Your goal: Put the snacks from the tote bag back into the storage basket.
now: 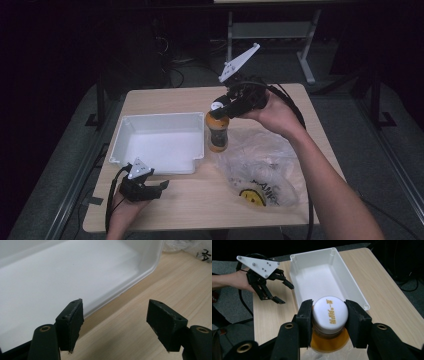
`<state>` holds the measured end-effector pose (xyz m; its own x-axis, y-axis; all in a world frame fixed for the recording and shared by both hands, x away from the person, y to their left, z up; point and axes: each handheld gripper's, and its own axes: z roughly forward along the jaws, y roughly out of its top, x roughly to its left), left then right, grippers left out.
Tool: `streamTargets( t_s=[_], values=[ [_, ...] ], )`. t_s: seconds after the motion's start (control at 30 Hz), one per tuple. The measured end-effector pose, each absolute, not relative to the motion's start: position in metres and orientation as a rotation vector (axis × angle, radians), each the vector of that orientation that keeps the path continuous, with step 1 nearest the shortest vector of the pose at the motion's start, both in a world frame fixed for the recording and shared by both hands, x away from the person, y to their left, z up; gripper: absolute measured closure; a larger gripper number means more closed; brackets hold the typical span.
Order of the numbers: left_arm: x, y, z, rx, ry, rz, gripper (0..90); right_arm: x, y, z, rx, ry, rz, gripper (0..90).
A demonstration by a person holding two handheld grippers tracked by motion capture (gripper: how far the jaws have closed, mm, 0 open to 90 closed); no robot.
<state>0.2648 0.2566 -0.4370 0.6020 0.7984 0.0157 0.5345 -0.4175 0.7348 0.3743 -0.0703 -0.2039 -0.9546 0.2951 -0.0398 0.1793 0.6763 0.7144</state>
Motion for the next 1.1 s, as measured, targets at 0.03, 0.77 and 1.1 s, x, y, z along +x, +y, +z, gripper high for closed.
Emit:
streamTargets(
  t_s=[0.03, 0.77, 1.1],
  values=[
    [0.265, 0.256, -0.437, 2.120, 1.051, 0.475, 29.3, 0.375, -0.068, -0.204, 0.390, 2.742, 1.132, 58.9],
    [0.266, 0.259, -0.437, 2.123, 1.049, 0.475, 29.4, 0.386, -0.023, -0.213, 0.333, 2.772, 1.105, 58.9],
    [0.265, 0.257, -0.437, 2.115, 1.052, 0.470, 29.4, 0.391, -0.006, -0.219, 0.328, 2.788, 1.103, 58.9]
  ],
)
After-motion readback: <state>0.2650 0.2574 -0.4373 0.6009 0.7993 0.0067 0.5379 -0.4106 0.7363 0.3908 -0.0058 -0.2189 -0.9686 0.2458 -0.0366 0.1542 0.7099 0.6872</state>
